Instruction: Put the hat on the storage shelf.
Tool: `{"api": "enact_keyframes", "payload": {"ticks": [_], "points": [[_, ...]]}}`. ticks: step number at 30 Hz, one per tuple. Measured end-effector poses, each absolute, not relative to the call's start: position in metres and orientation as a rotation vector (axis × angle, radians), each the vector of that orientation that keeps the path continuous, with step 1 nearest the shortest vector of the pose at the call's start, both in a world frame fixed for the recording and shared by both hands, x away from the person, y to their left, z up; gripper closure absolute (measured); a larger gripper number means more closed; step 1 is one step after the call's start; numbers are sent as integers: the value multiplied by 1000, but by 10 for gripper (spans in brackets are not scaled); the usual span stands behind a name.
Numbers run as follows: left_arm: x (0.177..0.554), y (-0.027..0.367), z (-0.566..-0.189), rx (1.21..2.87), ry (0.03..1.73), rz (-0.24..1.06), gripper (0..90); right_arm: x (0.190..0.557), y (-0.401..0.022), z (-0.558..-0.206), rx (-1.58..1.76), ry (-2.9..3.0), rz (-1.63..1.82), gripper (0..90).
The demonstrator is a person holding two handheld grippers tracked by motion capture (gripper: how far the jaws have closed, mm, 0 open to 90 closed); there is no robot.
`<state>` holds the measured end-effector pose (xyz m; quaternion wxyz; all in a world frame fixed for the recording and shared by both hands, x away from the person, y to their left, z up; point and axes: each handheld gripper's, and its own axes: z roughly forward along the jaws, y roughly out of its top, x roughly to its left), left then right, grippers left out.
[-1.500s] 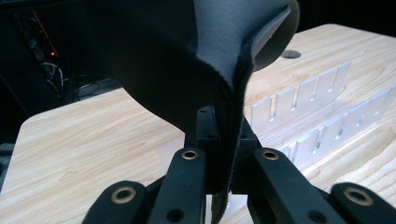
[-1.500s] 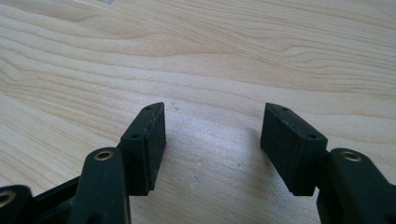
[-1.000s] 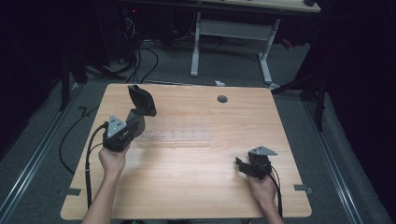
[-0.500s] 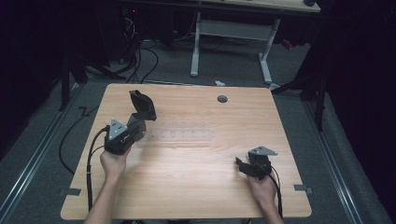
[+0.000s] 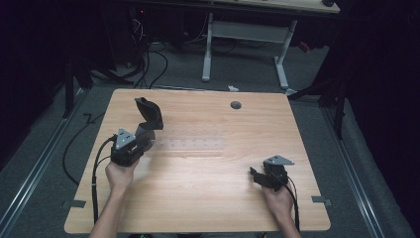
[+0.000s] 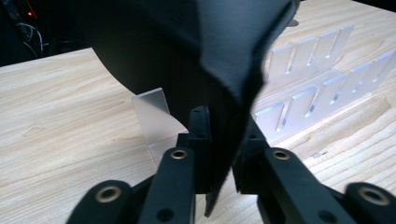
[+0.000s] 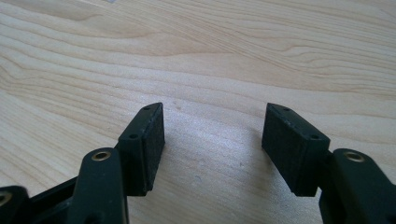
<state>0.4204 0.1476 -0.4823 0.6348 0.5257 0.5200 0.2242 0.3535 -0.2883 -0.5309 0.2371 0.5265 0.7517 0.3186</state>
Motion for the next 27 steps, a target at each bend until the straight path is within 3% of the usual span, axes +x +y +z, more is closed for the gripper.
{"api": "enact_keyframes", "payload": {"ticks": [8, 11, 27], "points": [[418, 150, -480, 1208, 1242, 501, 513, 354, -288, -531, 1443, 2061, 873, 393], [414, 154, -479, 1203, 1256, 486, 454, 354, -288, -531, 1443, 2061, 873, 393], [380, 173, -494, 1184, 1337, 402, 395, 354, -288, -531, 1442, 2061, 873, 393]]}}
